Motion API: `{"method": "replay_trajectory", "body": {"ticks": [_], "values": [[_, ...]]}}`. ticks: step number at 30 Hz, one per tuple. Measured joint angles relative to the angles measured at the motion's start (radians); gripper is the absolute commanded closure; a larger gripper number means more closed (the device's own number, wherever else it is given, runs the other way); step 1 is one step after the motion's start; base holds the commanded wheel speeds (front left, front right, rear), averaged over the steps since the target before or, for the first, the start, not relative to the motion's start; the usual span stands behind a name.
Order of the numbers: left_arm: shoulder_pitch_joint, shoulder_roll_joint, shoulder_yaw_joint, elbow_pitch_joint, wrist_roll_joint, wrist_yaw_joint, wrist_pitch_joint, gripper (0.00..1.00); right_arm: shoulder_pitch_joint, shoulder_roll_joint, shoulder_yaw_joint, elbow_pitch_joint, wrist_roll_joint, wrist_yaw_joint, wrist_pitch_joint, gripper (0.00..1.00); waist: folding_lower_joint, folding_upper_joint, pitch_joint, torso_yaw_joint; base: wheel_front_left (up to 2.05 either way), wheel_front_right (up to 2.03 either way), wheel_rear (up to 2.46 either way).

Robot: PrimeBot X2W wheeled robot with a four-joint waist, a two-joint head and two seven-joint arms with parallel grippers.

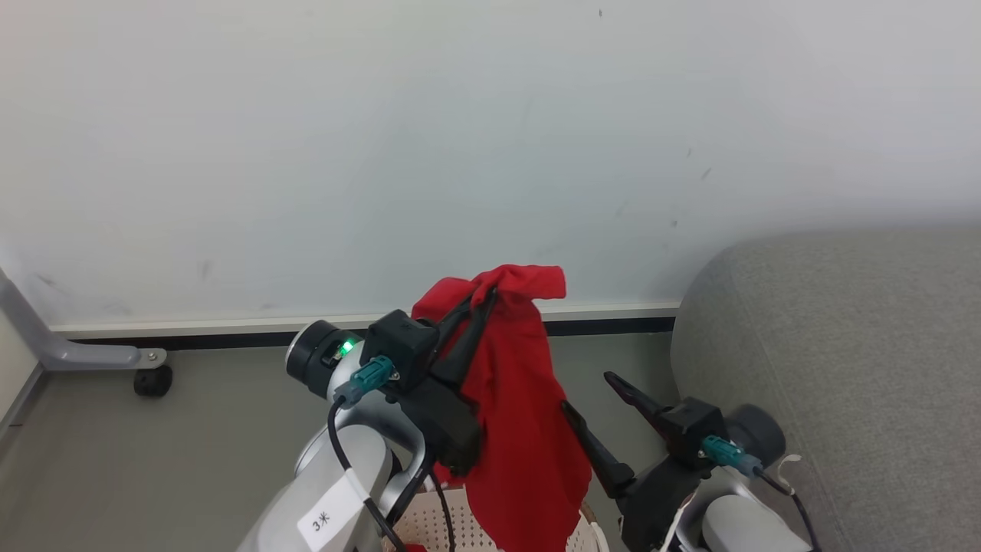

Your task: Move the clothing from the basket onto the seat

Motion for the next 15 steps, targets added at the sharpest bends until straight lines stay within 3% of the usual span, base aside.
{"method": "replay_trajectory", "body": {"ticks": [7, 15], "values": [[0.012, 0.0, -0.035, -0.103, -0.004, -0.001, 0.015, 1.0, -0.055, -0.064, 0.11, 0.044, 0.1, 0.0, 0.0, 0.0, 0.0, 0.0, 0.009, 0.021, 0.0, 0.0, 0.0], [0.021, 0.001, -0.059, -0.192, -0.013, -0.001, 0.053, 1.0, -0.167, -0.15, 0.339, 0.038, 0.228, 0.0, 0.0, 0.0, 0.0, 0.0, 0.023, 0.034, 0.0, 0.0, 0.0]]}}
